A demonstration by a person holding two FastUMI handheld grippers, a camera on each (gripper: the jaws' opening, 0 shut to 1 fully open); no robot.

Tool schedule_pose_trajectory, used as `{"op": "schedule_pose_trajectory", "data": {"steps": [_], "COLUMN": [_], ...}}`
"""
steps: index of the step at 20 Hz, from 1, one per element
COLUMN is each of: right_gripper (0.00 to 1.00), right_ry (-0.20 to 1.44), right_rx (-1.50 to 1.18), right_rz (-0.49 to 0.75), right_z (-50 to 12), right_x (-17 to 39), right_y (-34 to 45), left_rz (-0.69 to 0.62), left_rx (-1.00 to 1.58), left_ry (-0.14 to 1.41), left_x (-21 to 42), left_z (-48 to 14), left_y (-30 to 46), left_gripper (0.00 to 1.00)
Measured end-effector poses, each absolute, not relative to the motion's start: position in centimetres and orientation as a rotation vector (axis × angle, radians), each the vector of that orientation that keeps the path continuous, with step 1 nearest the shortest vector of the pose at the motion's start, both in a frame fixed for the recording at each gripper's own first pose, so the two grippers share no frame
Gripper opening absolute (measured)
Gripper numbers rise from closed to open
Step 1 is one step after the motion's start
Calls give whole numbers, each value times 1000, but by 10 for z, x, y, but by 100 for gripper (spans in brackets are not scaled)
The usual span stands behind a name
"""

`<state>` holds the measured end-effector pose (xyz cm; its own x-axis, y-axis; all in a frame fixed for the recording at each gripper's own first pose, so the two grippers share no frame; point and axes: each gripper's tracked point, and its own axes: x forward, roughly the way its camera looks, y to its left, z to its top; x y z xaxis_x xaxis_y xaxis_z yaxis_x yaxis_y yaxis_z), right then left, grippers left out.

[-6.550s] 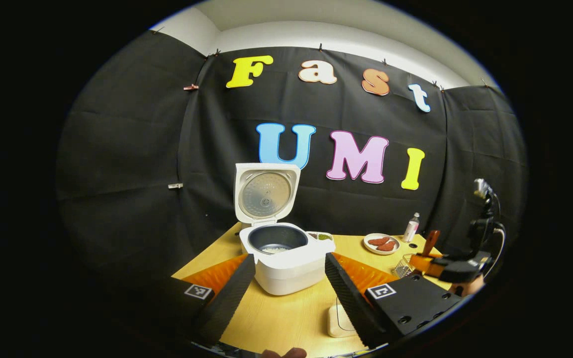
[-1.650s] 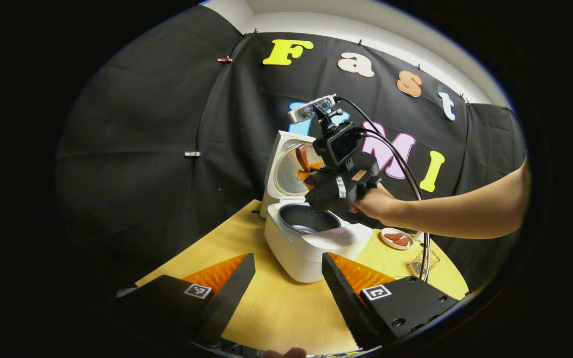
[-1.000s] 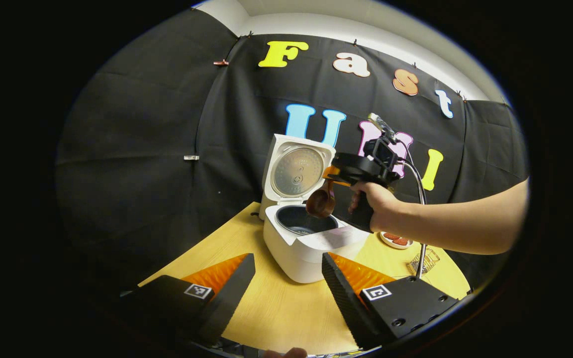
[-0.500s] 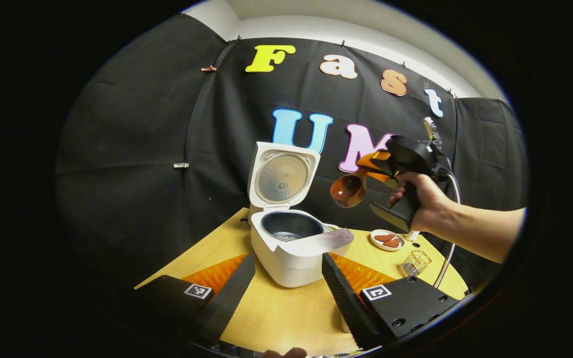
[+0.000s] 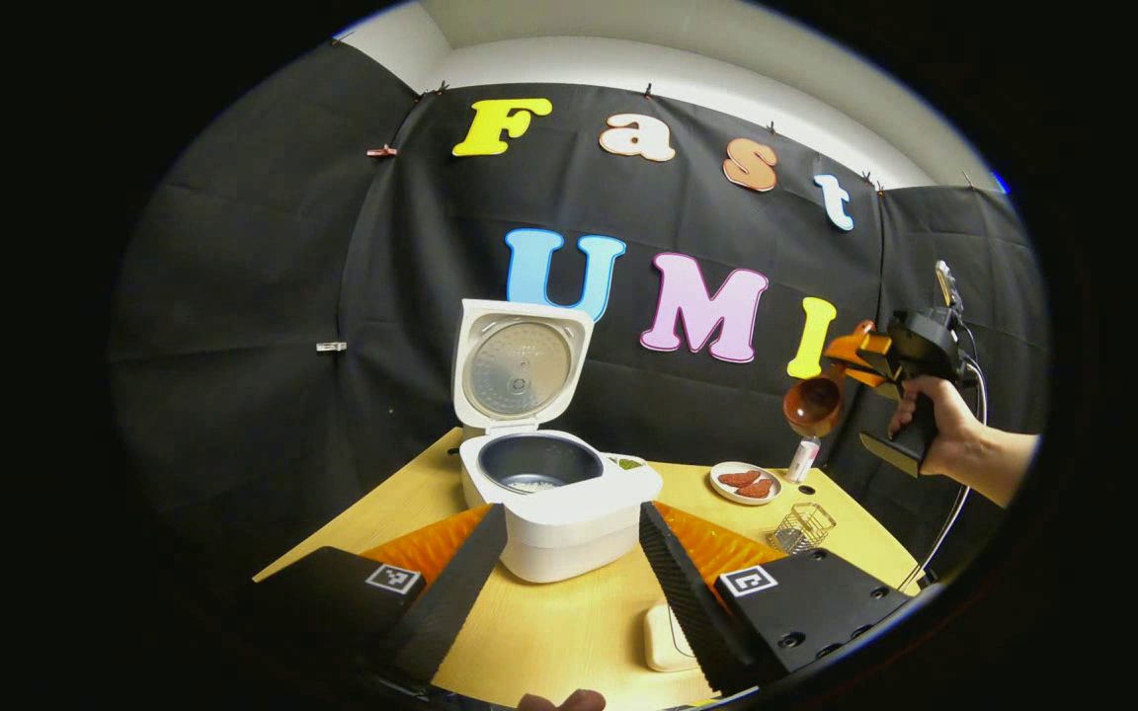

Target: Close the left gripper, press the button to open the rice cooker; take a wooden spoon from the chopstick holder with the right hand, scoop a spoonful of rice and pour it into the rice cooker, then put the wooden spoon back into the chopstick holder.

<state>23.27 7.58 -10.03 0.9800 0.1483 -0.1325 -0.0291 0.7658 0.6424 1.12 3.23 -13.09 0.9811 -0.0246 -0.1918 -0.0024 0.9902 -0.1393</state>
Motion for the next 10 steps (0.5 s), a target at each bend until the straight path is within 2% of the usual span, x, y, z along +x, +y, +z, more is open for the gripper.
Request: {"op": "schedule_pose_trajectory", "data": {"steps": [5, 10], "right_gripper": [10, 10], "right_ry": [238, 325], "right_rx": [620, 559], "right_rz": [-22, -59], "right_z": [-182, -269], "right_x": [233, 236], "right_y": [5, -22], "left_rz": [-6, 0], "left_rx": [-116, -118], "left_ry": [204, 210], "left_x": [22, 26], "left_z": [-126, -125], "left_y": [13, -10], "left_gripper": [94, 94]}}
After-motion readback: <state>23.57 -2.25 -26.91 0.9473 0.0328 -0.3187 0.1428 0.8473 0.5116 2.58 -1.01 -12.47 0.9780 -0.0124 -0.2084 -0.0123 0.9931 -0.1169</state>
